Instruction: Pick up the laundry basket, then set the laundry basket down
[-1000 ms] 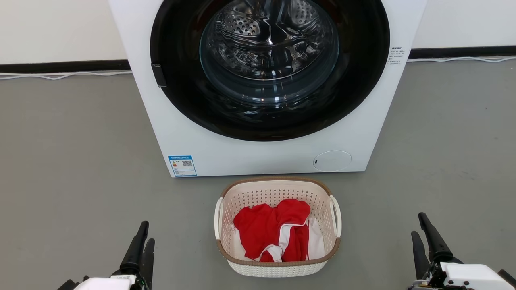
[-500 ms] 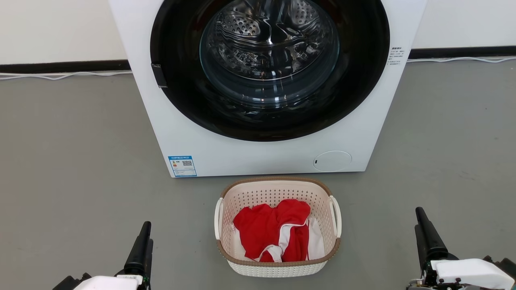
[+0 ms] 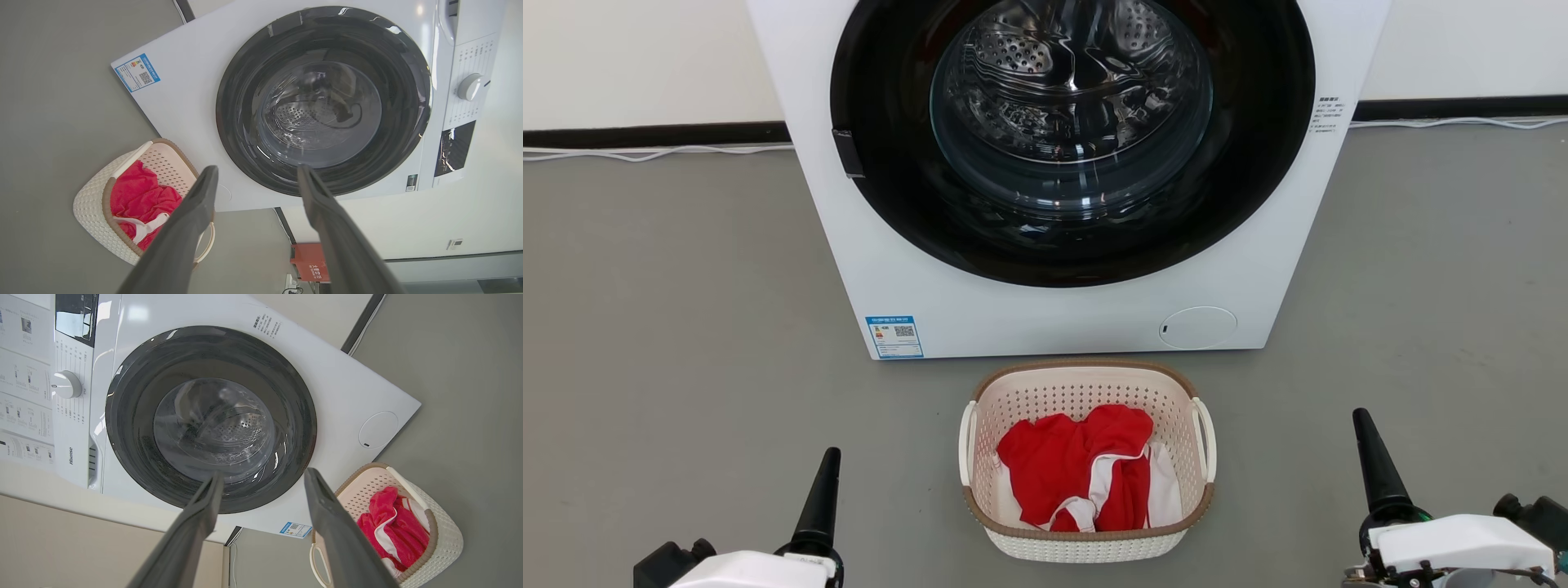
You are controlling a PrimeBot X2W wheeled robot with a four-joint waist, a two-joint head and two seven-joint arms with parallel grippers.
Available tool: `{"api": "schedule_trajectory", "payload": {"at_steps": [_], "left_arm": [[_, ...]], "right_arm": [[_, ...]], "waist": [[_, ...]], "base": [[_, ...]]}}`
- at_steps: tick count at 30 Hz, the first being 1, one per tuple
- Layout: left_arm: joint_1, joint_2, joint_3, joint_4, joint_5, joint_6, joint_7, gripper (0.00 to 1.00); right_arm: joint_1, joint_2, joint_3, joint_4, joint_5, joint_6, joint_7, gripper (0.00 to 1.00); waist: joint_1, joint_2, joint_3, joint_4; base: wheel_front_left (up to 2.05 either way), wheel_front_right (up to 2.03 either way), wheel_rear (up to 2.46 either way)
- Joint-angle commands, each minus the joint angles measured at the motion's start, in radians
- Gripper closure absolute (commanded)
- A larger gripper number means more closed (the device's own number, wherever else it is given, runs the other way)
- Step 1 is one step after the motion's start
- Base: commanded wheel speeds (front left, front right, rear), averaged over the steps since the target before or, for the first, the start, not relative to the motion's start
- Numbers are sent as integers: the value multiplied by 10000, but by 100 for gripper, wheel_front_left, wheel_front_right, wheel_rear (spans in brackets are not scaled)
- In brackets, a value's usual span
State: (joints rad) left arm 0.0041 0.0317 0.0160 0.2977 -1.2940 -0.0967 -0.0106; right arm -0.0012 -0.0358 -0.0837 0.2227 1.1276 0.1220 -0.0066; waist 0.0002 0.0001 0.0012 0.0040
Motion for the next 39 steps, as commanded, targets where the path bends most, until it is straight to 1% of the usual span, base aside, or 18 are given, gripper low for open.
{"api": "schedule_trajectory", "payload": {"at_steps": [1, 8, 15, 32, 39], "left_arm": [[-323, 83, 33, -294, 319, 29, -93, 0], [-319, 92, -10, -273, 1423, 154, -299, 0], [-304, 101, -46, -129, 2494, 233, -504, 0], [-321, 122, -151, 136, 4660, 323, -1002, 0], [-319, 131, -199, 127, 5725, 392, -1237, 0]], "right_arm": [[-261, -106, 137, -361, -409, 35, -151, 0], [-320, -183, 273, -404, -1732, 39, -355, 0], [-337, -209, 377, -387, -2805, 43, -559, 0], [-334, -298, 632, -244, -5040, 54, -1053, 0], [-359, -364, 777, -148, -5905, 59, -1286, 0]], "waist": [[-1, -1, 3, 2], [-1, -1, 3, 13], [-1, -1, -8, 31], [-1, -1, -38, 89], [-1, -1, -19, 86]], "base": [[0, 0, 0], [0, 0, 0], [0, 0, 0], [0, 0, 0], [0, 0, 0]]}}
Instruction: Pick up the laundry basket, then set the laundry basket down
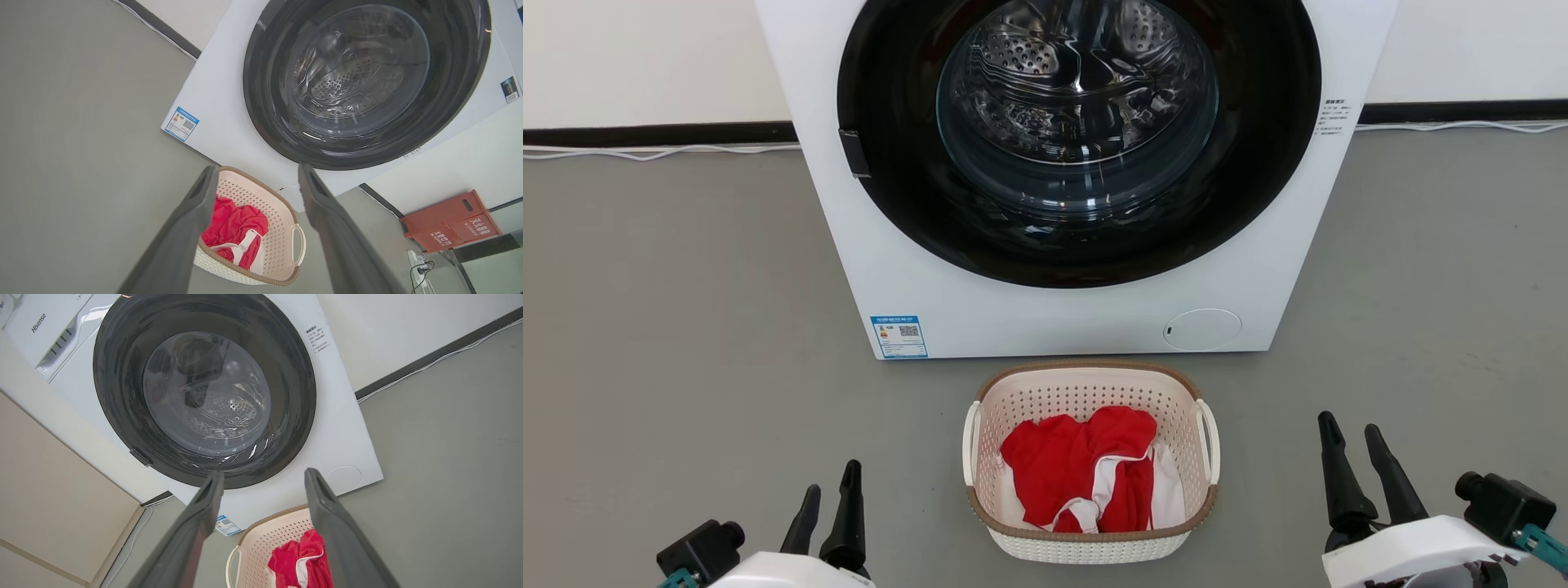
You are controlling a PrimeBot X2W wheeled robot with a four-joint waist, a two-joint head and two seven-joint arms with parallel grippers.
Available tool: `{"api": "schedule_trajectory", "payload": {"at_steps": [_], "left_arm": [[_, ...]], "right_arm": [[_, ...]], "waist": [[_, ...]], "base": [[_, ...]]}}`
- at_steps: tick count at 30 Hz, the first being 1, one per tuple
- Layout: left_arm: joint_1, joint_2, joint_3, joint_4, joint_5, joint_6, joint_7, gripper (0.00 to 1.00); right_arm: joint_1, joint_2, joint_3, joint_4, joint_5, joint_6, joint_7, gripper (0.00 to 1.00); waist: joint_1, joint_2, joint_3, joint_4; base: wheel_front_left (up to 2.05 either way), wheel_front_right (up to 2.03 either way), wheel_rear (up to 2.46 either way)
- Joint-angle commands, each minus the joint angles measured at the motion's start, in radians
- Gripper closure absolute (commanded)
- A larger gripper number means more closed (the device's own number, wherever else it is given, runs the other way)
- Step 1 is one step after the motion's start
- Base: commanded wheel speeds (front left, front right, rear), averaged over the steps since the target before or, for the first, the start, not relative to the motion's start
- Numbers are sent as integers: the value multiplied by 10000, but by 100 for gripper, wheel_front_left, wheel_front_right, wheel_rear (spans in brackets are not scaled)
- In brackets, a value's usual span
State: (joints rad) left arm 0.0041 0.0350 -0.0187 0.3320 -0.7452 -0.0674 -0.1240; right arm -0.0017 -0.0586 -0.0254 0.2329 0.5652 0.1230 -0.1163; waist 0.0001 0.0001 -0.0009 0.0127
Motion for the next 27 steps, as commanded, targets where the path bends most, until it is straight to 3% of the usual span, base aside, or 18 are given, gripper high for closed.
{"api": "schedule_trajectory", "payload": {"at_steps": [1, 27], "left_arm": [[-316, 100, 138, -220, 362, 111, -133, 0], [-234, 131, 165, -354, 3563, 151, -865, 0]], "right_arm": [[-359, -135, 193, -244, -382, 50, -219, 0], [-344, -10, -60, 78, -3475, 66, -946, 0]], "waist": [[-1, -1, 3, 0], [-1, -1, -10, 66]], "base": [[0, 0, 0], [0, 0, 0]]}}
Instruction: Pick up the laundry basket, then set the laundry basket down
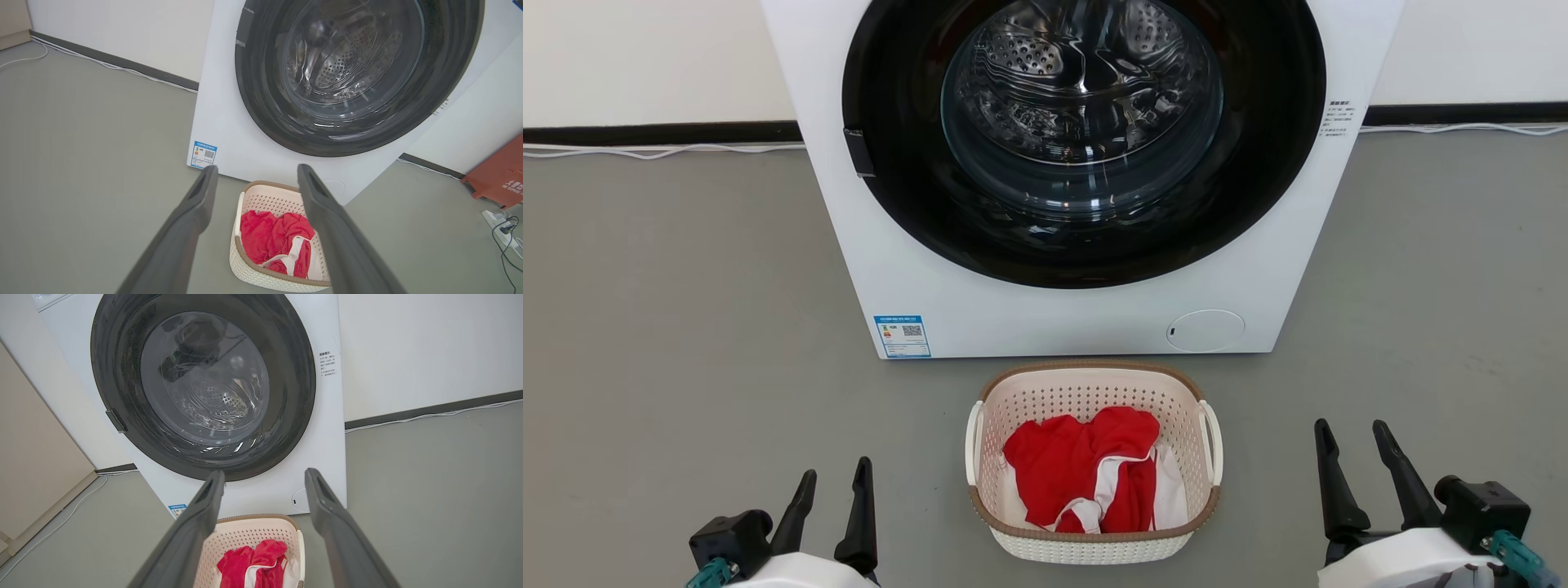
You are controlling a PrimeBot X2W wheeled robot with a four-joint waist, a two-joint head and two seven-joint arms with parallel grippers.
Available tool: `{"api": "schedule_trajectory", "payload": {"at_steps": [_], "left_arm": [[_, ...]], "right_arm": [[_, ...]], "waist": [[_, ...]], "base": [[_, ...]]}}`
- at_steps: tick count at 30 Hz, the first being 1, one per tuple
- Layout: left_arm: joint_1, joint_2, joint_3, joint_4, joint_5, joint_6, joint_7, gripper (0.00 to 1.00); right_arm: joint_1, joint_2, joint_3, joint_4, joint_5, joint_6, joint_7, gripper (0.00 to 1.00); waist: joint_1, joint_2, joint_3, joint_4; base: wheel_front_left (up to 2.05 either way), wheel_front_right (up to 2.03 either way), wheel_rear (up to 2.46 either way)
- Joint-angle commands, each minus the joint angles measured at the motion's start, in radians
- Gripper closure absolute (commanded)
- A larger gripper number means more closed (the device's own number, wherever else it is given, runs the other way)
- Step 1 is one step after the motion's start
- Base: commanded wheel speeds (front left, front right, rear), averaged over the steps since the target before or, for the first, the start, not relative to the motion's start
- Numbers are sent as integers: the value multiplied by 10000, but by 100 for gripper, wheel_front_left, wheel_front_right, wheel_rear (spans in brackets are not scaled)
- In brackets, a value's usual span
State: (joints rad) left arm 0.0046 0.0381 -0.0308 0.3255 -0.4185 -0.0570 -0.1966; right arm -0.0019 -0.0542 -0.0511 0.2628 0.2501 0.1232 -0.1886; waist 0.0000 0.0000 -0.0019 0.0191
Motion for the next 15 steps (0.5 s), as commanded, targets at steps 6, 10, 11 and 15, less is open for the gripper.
{"api": "schedule_trajectory", "payload": {"at_steps": [6, 10, 11, 15], "left_arm": [[-209, 108, 372, -294, 1018, 32, -315, 0], [-201, 112, 355, -288, 1463, 21, -431, 0], [-197, 114, 340, -288, 1575, 24, -461, 0], [-187, 119, 326, -252, 2016, 34, -578, 0]], "right_arm": [[-331, -16, 147, -65, -1045, 68, -398, 0], [-327, -2, 163, 24, -1534, 70, -513, 0], [-330, 1, 166, 44, -1660, 71, -543, 0], [-333, 10, 206, 146, -2168, 73, -659, 0]], "waist": [[0, 0, 11, 10], [0, 0, 19, 9], [0, 0, 19, 8], [0, 0, 19, -6]], "base": [[0, 0, 0], [0, 0, 0], [0, 0, 0], [0, 0, 0]]}}
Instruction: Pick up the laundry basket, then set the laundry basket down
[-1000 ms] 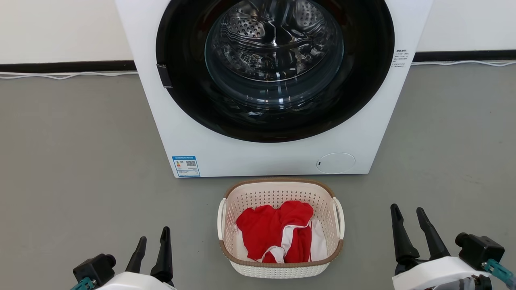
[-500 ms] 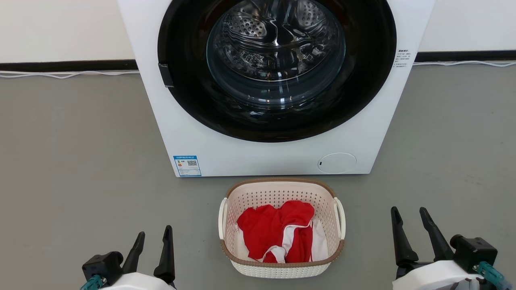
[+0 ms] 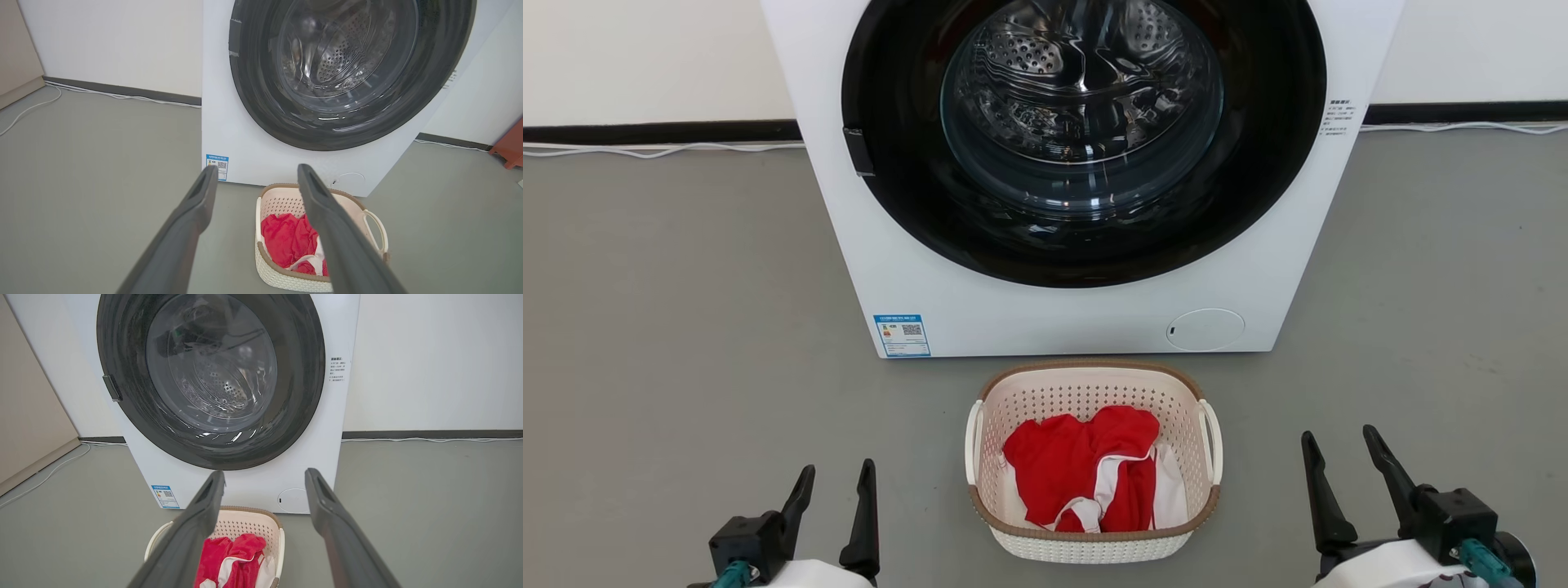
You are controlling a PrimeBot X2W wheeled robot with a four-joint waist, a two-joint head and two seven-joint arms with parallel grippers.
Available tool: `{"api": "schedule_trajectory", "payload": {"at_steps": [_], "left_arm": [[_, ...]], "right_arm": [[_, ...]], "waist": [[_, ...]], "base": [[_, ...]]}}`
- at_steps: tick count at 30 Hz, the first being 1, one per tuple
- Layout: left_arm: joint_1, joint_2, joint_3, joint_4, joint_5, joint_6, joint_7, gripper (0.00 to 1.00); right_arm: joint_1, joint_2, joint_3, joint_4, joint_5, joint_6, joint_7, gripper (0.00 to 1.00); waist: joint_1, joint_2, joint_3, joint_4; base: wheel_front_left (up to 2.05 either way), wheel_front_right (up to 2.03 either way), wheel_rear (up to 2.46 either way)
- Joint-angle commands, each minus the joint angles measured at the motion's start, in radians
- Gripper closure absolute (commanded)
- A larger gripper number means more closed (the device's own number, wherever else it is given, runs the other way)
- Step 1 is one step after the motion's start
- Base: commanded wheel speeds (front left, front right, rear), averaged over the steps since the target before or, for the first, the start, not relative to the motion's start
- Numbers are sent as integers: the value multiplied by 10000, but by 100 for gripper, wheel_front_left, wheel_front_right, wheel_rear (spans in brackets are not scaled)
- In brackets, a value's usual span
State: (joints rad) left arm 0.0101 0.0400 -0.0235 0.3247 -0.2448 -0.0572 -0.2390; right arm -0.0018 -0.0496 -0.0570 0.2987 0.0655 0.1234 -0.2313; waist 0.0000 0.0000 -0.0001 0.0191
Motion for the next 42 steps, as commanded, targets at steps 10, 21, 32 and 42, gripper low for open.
{"api": "schedule_trajectory", "payload": {"at_steps": [10, 21, 32, 42], "left_arm": [[-249, 102, 191, -209, 521, 103, -228, 0], [-311, 102, 222, -50, 482, 57, -228, 0], [-1183, 102, 1, 473, 278, -93, -228, 0], [-3135, 102, -536, 1892, -82, -67, -228, 0]], "right_arm": [[-399, -24, 287, -110, -604, 73, -304, 0], [-421, -15, 240, -90, -620, 73, -304, 0], [-1210, -9, 24, 534, -763, 73, -304, 0], [-2920, -8, -425, 1829, -1135, 73, -304, 0]], "waist": [[0, 0, 30, -39], [0, 0, 98, -34], [0, 0, 1142, -6], [0, 0, 2831, 175]], "base": [[0, 0, 0], [0, 0, 0], [0, 0, 0], [0, 0, 0]]}}
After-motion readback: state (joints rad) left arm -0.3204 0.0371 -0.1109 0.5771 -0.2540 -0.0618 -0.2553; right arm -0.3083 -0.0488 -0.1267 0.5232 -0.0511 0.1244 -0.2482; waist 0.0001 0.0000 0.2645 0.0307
